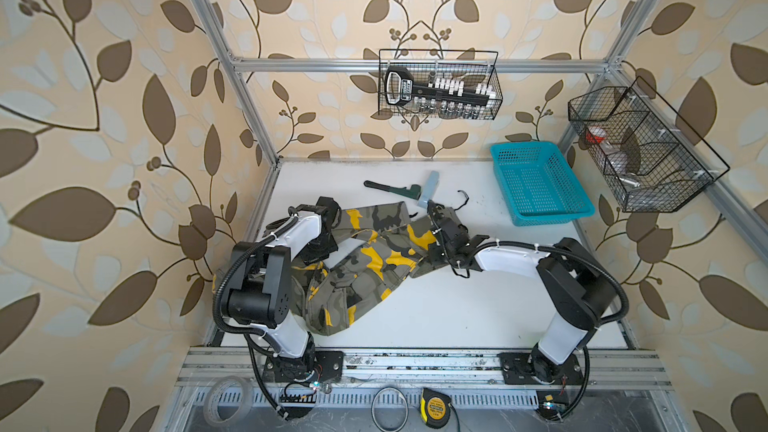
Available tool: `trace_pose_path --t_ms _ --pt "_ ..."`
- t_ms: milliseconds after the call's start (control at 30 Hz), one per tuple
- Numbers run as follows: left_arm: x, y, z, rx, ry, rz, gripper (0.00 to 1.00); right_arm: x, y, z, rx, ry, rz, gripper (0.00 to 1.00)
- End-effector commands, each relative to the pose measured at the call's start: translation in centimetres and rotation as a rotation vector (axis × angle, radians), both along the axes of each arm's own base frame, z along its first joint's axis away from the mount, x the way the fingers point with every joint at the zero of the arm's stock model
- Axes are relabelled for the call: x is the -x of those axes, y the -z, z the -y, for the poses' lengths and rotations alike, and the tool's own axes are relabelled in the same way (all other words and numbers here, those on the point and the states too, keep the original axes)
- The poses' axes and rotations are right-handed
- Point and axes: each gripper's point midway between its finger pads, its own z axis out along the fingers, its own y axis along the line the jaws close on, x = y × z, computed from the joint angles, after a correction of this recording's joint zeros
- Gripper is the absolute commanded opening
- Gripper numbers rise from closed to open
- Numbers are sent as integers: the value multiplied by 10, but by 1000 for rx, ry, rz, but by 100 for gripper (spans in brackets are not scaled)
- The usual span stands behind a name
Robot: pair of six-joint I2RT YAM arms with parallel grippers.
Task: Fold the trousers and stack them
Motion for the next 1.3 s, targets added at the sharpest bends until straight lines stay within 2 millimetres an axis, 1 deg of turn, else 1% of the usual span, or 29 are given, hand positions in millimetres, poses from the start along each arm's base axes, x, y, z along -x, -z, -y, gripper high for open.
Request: trace_pose_path --t_ms 0,67,133,167,200,233,300,400,433,467,567,633,733,800,833,900,933,967,1000,1033,1100,1133,1167,1200,1267 --pt "-21 -72 28 68 101 157 0 8 -12 52 45 171 10 2" --pt "-31 -102 53 84 189 208 0 17 -22 80 42 259 34 1" --pt "-36 -127 77 84 270 236 0 24 -34 98 24 311 65 0" --pt "-36 -137 85 76 297 243 0 26 -39 104 6 324 83 0" --pt "-37 -144 89 71 310 257 0 26 -44 103 -26 310 95 2" --pt "-37 -153 90 65 312 276 0 25 -51 98 -68 287 110 4" --pt "-37 -169 90 59 307 324 0 22 -63 75 -91 173 123 14" --pt "-32 -194 80 28 294 385 0 20 -72 32 -63 0 130 37" --pt "-27 -207 74 8 291 418 0 20 -73 17 -74 -41 137 46" --pt "-23 -215 67 -20 290 438 0 18 -73 3 -97 -77 142 54" --pt "-14 -228 47 -106 266 483 0 9 -69 -29 -161 -151 131 72" --pt "-9 -232 38 -123 245 493 0 0 -63 -45 -183 -182 117 76" --pt "-2 -239 23 -161 203 515 0 -9 -42 -67 -212 -220 60 82" --pt "1 -240 17 -157 181 530 0 -8 -30 -84 -220 -257 32 82" --pt "2 -240 14 -156 172 532 0 -7 -23 -90 -207 -273 18 82" --pt "5 -236 9 -161 152 524 0 -4 -7 -95 -177 -287 -11 80" --pt "6 -233 7 -158 144 522 0 -3 1 -97 -166 -291 -22 77" --pt "6 -230 4 -159 134 520 0 -2 10 -97 -155 -293 -37 71" --pt "7 -228 1 -159 124 521 0 1 19 -95 -137 -289 -57 61" --pt "6 -224 -2 -159 114 516 0 3 25 -92 -125 -282 -73 47" --pt "6 -216 -9 -153 93 501 0 8 26 -82 -112 -257 -74 23" --pt "5 -211 -12 -145 85 494 0 10 20 -76 -114 -242 -61 11" --pt "3 -207 -13 -137 82 488 0 14 16 -66 -103 -219 -52 4" --pt "1 -203 -13 -128 82 479 0 17 13 -54 -87 -196 -47 1" --pt "-5 -196 -10 -116 92 463 0 24 9 -20 -56 -118 -55 0"
